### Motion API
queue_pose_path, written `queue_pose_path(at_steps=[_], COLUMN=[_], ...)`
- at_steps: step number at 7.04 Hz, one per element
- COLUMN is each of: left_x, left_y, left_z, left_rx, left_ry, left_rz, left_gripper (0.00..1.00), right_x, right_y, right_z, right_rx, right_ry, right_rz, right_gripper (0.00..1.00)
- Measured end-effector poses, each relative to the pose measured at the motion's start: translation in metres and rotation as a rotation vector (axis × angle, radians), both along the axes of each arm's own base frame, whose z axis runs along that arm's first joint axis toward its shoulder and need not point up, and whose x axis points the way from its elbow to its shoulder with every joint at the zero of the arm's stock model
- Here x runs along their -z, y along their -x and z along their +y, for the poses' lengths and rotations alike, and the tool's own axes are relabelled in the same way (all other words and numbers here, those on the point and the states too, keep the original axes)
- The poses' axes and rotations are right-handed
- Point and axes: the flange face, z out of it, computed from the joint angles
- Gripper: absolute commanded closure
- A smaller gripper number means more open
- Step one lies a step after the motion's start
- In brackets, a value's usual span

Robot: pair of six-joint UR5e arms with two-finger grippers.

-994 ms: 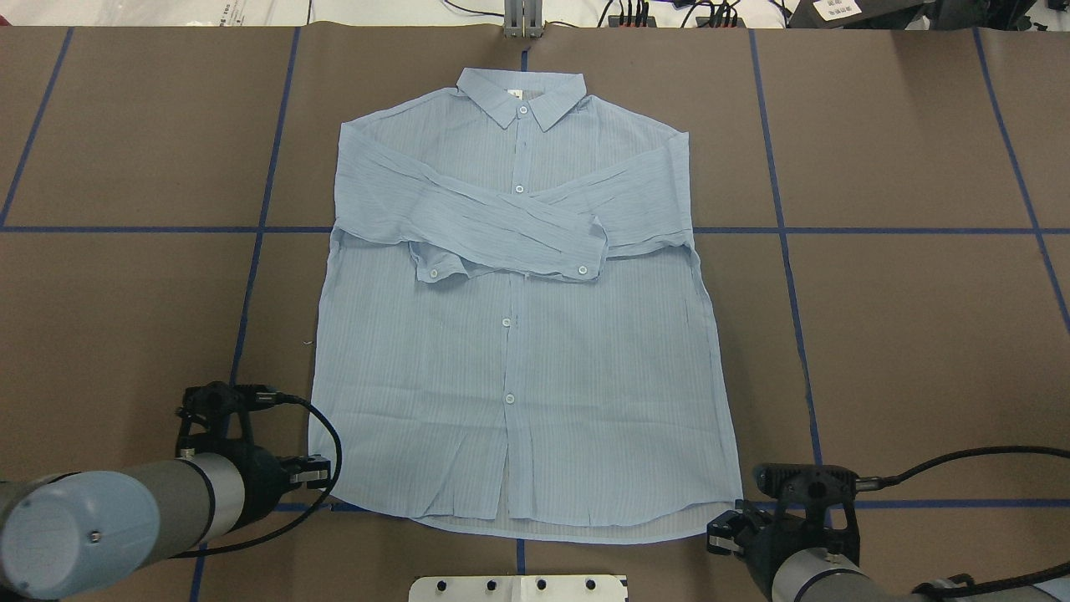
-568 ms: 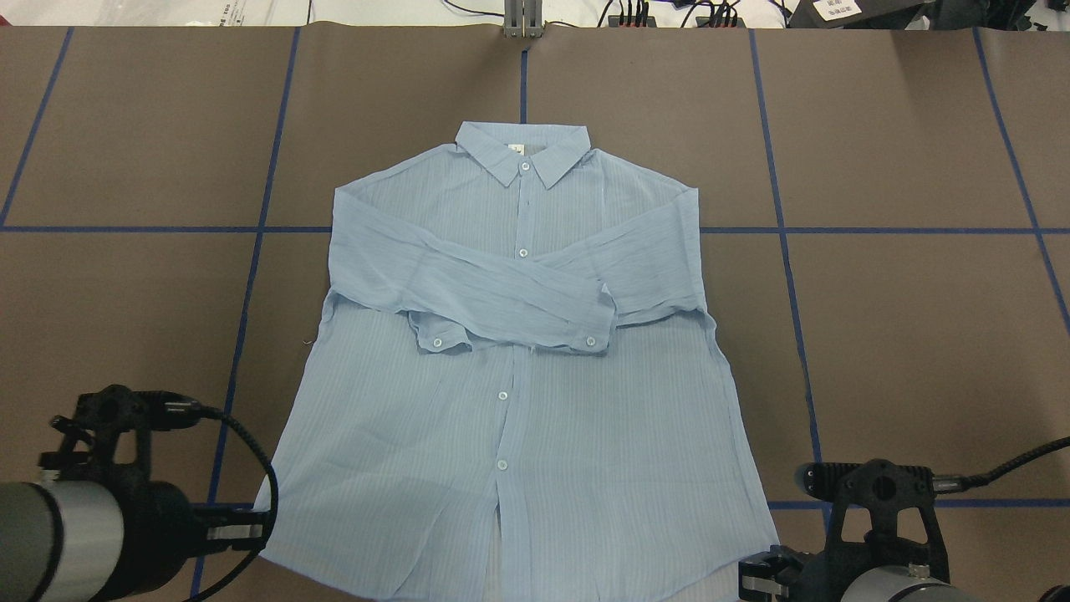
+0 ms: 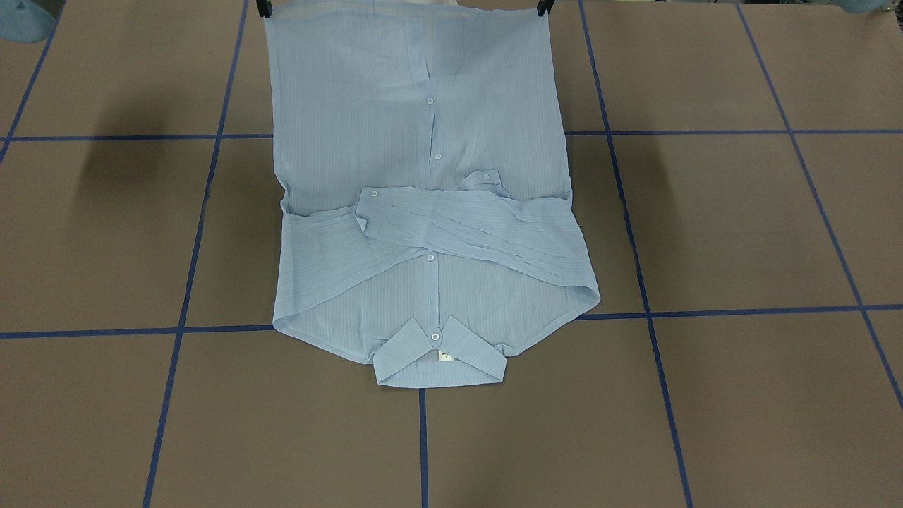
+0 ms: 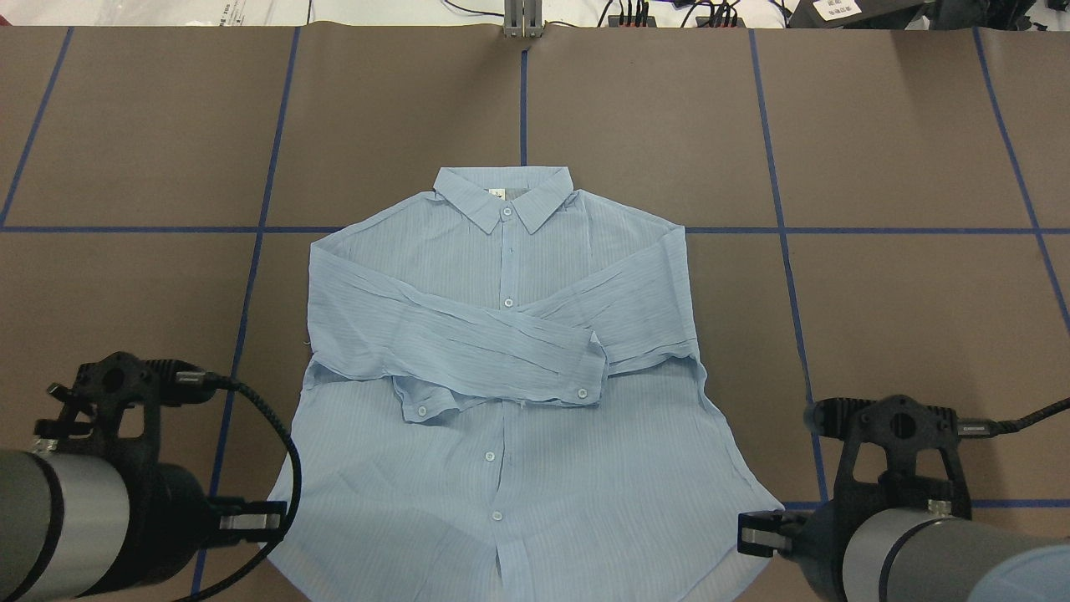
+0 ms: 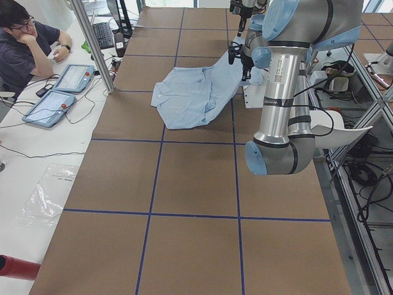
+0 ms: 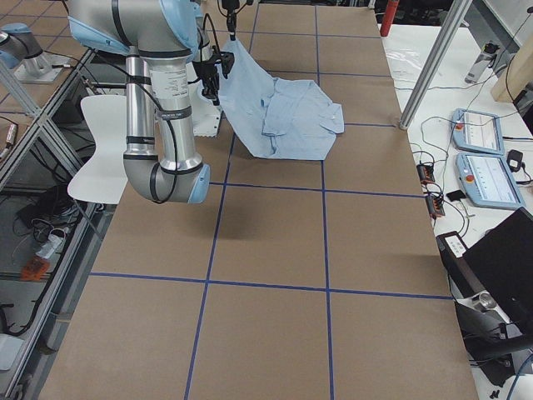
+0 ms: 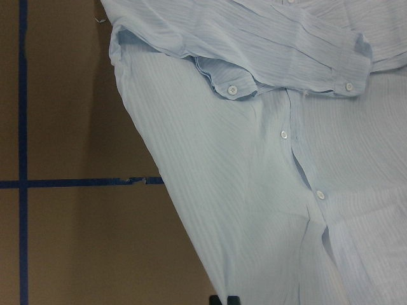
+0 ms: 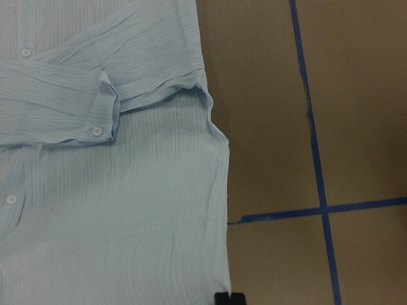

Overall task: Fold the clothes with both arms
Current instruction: 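Lift the hem with both grippers and fold it toward the collar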

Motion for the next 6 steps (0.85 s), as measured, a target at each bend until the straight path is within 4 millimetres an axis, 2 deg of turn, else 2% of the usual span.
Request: queue_pose_path(at_steps=[1, 3, 4, 5, 6], left_x=[0.002, 0.004, 0.003, -0.002, -0.015], left_y=[0.001, 0.023, 0.022, 0.007, -0.019], left_z=[-0.031, -0.093, -0.119, -0.147, -0.177], left_rx=[0.048, 0.157, 0.197, 0.235, 0.274], left_ry=[-0.082, -0.200, -0.217, -0.226, -0.239], left_rz=[-0.025, -0.082, -0.112, -0.144, -0.168], left_gripper=[1.00, 1.00, 1.00, 1.00, 1.00], right_x=[0.002, 0.016, 0.021, 0.018, 0.006], right_y=[-0.008, -0.018, -0.003, 0.028, 0.061], right_z=[-0.022, -0.076, -0.103, -0.134, -0.167], right_rx=[-0.030, -0.103, -0.144, -0.185, -0.214], right_ry=[-0.034, -0.109, -0.131, -0.148, -0.168], right_rz=[0.011, 0.027, 0.025, 0.022, 0.022], right_gripper=[1.00, 1.00, 1.00, 1.00, 1.00])
